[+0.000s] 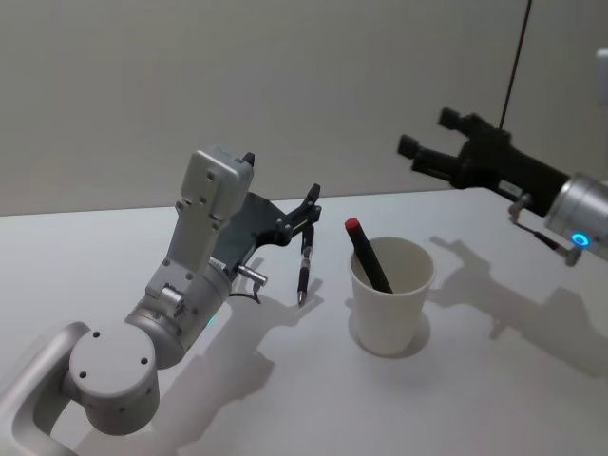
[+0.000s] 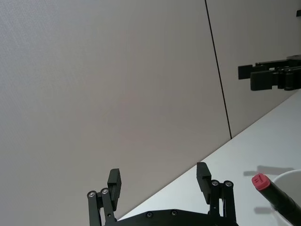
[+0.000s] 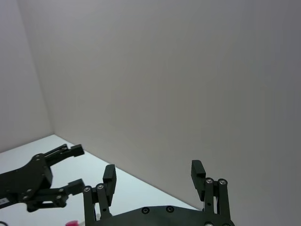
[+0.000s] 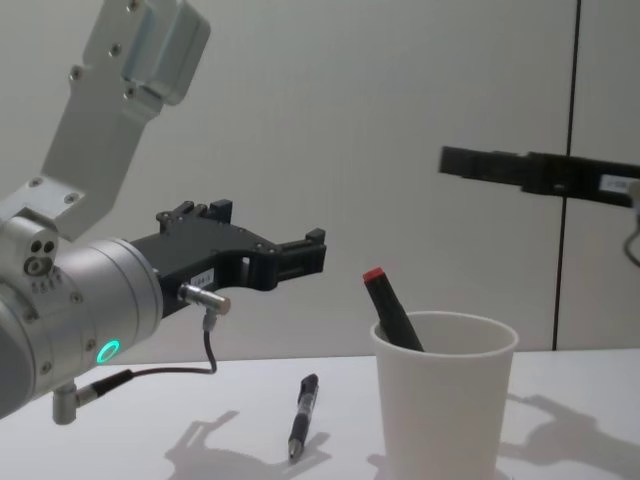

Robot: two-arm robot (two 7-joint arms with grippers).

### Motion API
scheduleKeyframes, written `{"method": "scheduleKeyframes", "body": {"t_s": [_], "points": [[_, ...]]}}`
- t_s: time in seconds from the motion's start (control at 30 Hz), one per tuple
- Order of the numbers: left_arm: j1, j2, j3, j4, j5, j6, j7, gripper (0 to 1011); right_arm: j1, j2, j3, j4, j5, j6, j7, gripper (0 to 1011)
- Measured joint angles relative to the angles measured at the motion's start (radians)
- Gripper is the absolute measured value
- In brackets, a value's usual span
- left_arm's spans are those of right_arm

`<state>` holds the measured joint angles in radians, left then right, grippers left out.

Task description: Place the pen into the pen holder.

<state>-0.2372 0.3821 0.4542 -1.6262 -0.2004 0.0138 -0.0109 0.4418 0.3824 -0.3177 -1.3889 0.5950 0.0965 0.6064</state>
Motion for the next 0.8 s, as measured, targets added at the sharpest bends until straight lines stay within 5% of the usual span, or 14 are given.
{"method": "scheduleKeyframes", "body": {"t_s": [0.8], "points": [[0.0, 0.0, 0.0, 0.0, 0.0, 0.0, 0.0, 1001, -0.152, 0.115, 0.075, -0.139, 0.005, -0.127, -0.345, 1002]]}}
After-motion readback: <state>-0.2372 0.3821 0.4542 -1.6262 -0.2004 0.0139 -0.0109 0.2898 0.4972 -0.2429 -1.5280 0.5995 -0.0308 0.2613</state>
